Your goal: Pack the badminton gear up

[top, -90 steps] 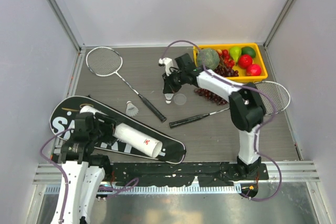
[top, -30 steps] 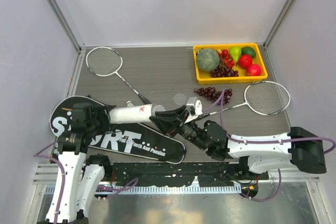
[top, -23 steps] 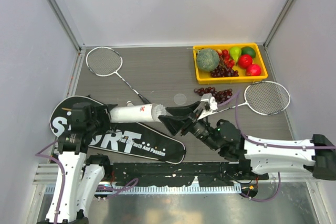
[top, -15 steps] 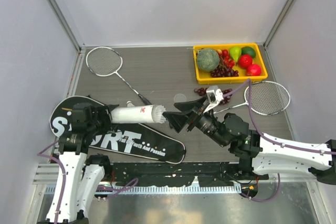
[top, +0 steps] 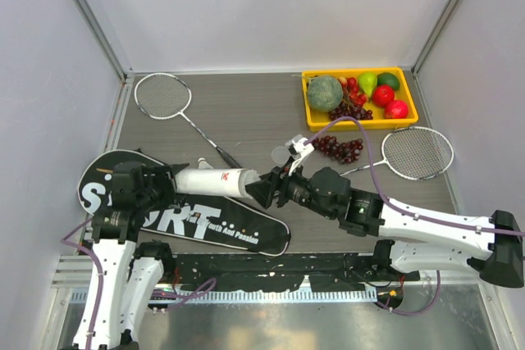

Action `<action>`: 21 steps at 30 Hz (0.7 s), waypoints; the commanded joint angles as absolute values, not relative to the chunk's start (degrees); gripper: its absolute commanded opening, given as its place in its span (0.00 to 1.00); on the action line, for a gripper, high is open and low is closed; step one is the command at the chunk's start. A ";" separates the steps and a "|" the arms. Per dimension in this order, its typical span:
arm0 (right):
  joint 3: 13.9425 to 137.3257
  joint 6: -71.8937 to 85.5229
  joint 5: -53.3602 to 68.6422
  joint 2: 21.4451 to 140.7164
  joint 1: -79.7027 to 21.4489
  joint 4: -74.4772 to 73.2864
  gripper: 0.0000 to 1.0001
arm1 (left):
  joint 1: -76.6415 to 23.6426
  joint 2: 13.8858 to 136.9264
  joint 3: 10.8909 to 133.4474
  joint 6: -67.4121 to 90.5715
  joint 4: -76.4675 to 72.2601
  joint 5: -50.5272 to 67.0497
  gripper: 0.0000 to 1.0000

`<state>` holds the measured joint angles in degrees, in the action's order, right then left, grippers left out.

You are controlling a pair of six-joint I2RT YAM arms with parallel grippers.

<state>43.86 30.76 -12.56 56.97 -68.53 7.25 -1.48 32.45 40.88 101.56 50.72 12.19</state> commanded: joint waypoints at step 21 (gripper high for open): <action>48.69 32.08 -11.34 61.71 -67.24 10.20 0.73 | -1.32 31.81 43.50 98.97 47.90 8.53 0.05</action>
